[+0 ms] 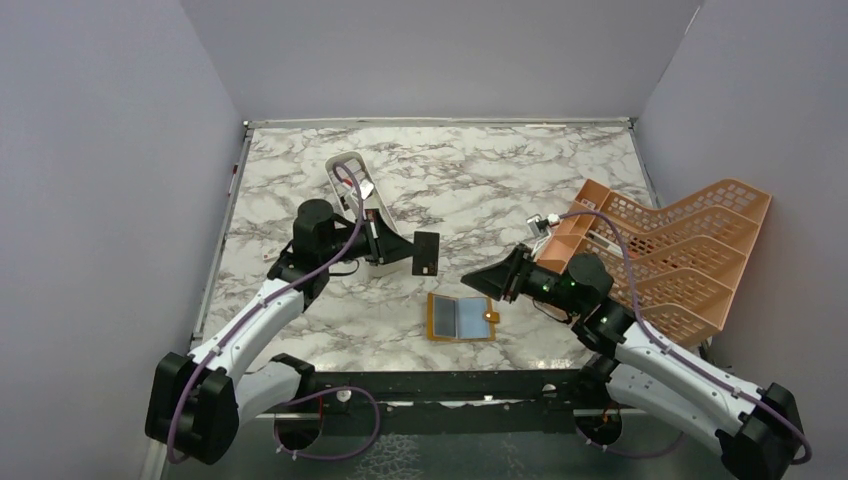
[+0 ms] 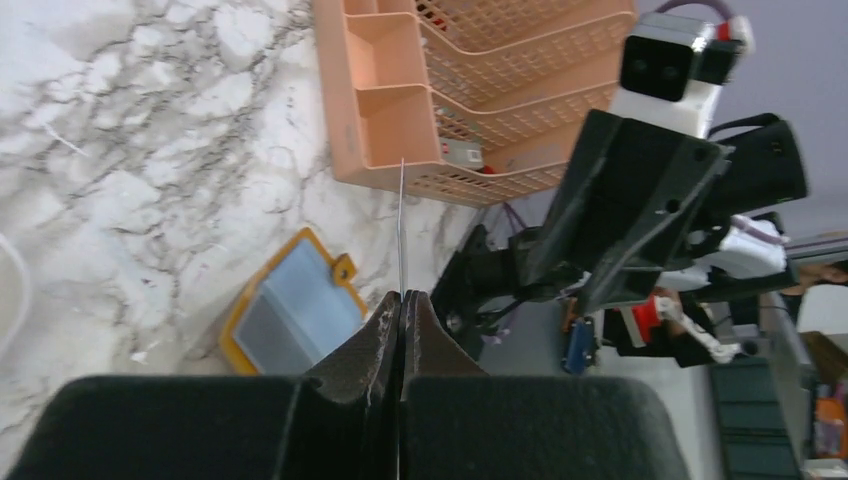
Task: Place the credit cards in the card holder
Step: Pick up the credit card from the storage box.
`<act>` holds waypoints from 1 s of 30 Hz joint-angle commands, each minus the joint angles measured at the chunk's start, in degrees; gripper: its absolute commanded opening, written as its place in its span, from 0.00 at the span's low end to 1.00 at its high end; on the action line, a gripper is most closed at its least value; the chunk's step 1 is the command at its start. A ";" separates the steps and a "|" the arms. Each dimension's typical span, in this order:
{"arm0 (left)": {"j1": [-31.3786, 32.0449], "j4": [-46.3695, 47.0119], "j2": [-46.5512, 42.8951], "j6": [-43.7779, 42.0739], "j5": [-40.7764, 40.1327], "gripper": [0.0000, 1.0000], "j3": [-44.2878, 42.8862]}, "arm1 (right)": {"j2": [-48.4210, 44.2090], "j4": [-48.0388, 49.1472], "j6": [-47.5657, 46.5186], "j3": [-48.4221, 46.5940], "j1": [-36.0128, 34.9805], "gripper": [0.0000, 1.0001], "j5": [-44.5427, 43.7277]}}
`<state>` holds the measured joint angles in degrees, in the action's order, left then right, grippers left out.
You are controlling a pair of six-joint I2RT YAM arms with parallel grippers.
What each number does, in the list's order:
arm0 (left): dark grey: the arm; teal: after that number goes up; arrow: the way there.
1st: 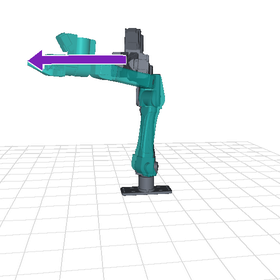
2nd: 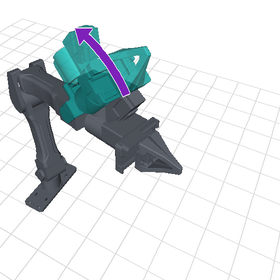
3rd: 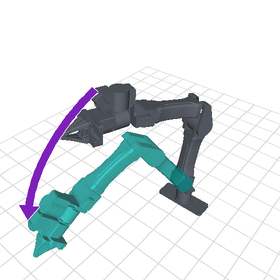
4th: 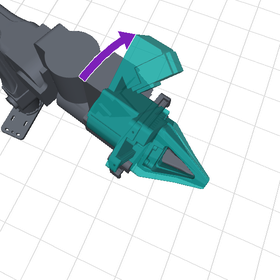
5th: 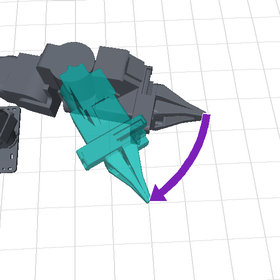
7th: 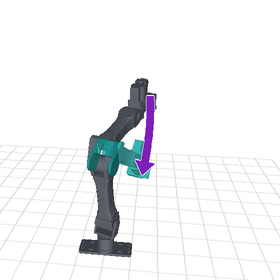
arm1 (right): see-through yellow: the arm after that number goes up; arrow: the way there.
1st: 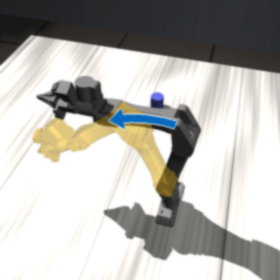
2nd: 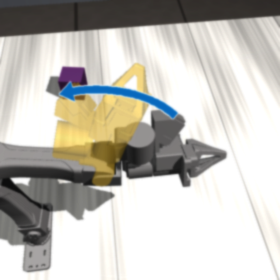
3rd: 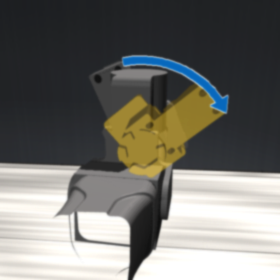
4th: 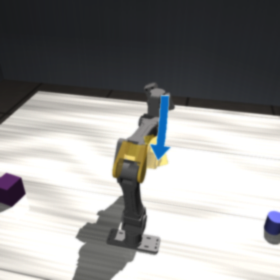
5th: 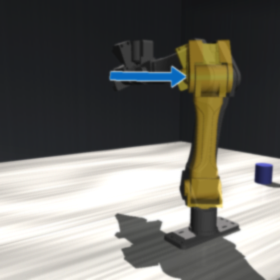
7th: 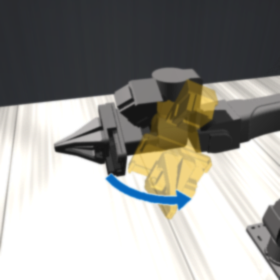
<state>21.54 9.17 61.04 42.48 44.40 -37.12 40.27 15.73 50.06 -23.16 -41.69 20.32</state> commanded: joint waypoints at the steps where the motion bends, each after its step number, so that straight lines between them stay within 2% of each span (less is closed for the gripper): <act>1: 1.38 11.24 -3.73 11.88 5.63 0.00 2.81 | 4.40 9.76 4.68 -0.20 -0.32 0.39 3.44; 14: 7.28 17.69 -5.20 17.50 4.33 0.00 6.55 | 14.68 21.54 9.67 -0.16 -0.30 0.36 7.57; 16: 7.69 17.89 -4.90 17.46 4.07 0.00 6.69 | 14.95 22.11 9.84 0.08 -0.38 0.30 7.78; 20: 7.90 17.99 -4.77 17.17 3.52 0.01 7.58 | 14.64 22.17 10.05 1.05 -0.32 0.08 7.69; 22: 7.90 17.95 -5.37 16.98 1.93 0.16 8.50 | 13.81 20.47 10.24 1.76 -0.32 0.01 6.53; 24: 7.90 17.76 -6.11 16.49 -0.23 0.36 9.69 | 12.57 18.55 9.81 2.69 -0.32 0.01 5.42; 25: 7.91 17.54 -6.31 16.04 -0.89 0.42 10.32 | 11.89 17.46 9.58 3.21 -0.32 0.01 4.95; 28: 7.91 15.01 -5.88 12.70 -1.81 0.49 10.85 | 9.25 13.01 7.93 4.30 -0.26 0.01 3.18; 30: 7.90 9.73 -4.87 8.08 -3.45 0.50 10.14 | 7.42 7.24 5.71 4.20 -0.32 0.01 1.26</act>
<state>29.36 23.94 55.92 57.65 44.86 -26.52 50.98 31.29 59.44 -19.42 -41.69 25.47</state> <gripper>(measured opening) 0.487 0.019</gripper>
